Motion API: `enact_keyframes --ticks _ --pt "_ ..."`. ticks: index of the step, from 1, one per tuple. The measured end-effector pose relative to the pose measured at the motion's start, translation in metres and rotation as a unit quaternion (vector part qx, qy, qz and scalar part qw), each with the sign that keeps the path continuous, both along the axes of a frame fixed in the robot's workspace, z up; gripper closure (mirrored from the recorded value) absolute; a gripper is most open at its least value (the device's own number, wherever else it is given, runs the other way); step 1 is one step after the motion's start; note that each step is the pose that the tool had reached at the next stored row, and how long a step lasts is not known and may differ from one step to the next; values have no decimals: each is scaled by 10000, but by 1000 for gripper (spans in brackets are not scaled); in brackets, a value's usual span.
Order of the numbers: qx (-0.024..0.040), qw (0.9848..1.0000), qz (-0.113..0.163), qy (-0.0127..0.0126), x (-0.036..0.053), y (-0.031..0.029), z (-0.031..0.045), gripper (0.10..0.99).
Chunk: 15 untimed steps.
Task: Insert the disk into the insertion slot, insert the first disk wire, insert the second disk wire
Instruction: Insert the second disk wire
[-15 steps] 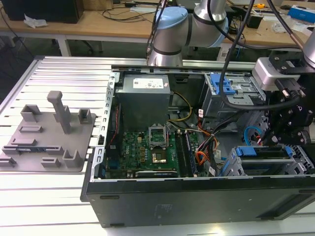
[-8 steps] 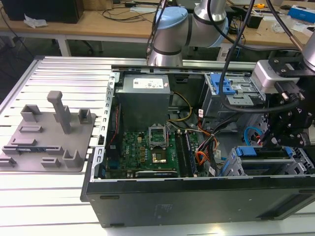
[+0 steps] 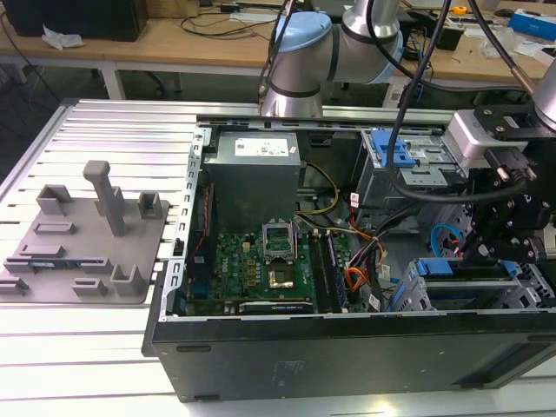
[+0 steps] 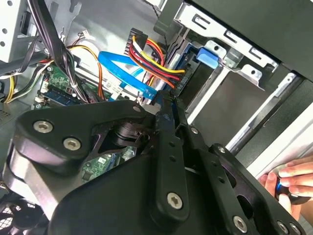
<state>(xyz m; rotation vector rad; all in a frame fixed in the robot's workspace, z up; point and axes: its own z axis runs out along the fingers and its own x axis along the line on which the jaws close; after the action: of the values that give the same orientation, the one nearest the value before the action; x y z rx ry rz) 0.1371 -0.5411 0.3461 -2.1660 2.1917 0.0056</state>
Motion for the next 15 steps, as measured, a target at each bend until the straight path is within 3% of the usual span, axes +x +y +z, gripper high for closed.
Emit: enact_keyframes --ticks 15 --pt "2 10000 0 7 2 -6 -53 925"
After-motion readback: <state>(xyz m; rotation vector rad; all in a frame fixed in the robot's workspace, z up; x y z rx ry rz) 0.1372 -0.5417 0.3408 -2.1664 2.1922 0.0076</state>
